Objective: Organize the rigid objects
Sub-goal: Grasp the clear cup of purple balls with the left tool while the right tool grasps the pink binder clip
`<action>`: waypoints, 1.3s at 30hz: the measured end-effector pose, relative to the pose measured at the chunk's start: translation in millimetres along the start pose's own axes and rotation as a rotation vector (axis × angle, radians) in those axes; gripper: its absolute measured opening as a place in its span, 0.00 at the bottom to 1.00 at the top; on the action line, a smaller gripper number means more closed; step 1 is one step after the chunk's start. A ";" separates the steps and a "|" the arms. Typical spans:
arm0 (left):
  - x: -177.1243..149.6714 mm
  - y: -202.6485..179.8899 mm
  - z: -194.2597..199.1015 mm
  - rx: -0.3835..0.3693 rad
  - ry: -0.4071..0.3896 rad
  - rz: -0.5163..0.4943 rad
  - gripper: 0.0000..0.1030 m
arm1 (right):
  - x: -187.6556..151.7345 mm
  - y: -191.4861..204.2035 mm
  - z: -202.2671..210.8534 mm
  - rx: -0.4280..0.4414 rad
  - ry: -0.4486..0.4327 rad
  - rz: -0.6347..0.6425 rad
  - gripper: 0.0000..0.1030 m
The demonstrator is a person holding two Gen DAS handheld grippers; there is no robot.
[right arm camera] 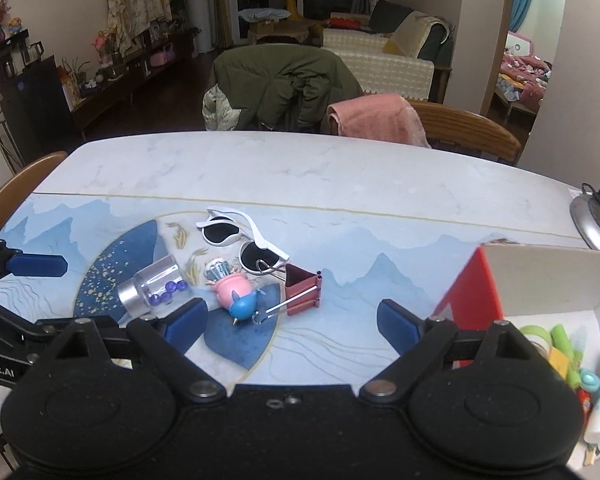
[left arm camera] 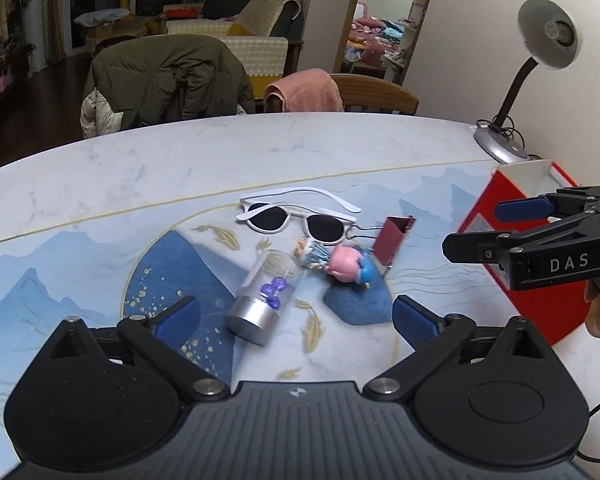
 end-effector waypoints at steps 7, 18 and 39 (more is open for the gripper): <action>6.3 9.2 -30.0 0.058 -0.029 -0.056 1.00 | 6.1 -5.3 -31.2 -0.036 0.005 0.023 0.88; 1.4 19.3 -70.9 0.064 -0.003 -0.057 1.00 | 0.9 -11.5 -79.3 -0.024 0.072 0.022 0.78; -7.5 17.9 -82.5 0.015 -0.013 -0.058 0.76 | -5.8 -10.1 -100.7 -0.033 0.086 0.042 0.38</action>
Point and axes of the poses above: each gripper's, at about its wrist camera, not at the fingertips, and z roughly against the way its jaws point, y to its left, x to its top, the point moved 10 cm from there along -z, roughly the way its jaws point, and after that the axes turned 2 degrees about -y, right-handed, at the moved point
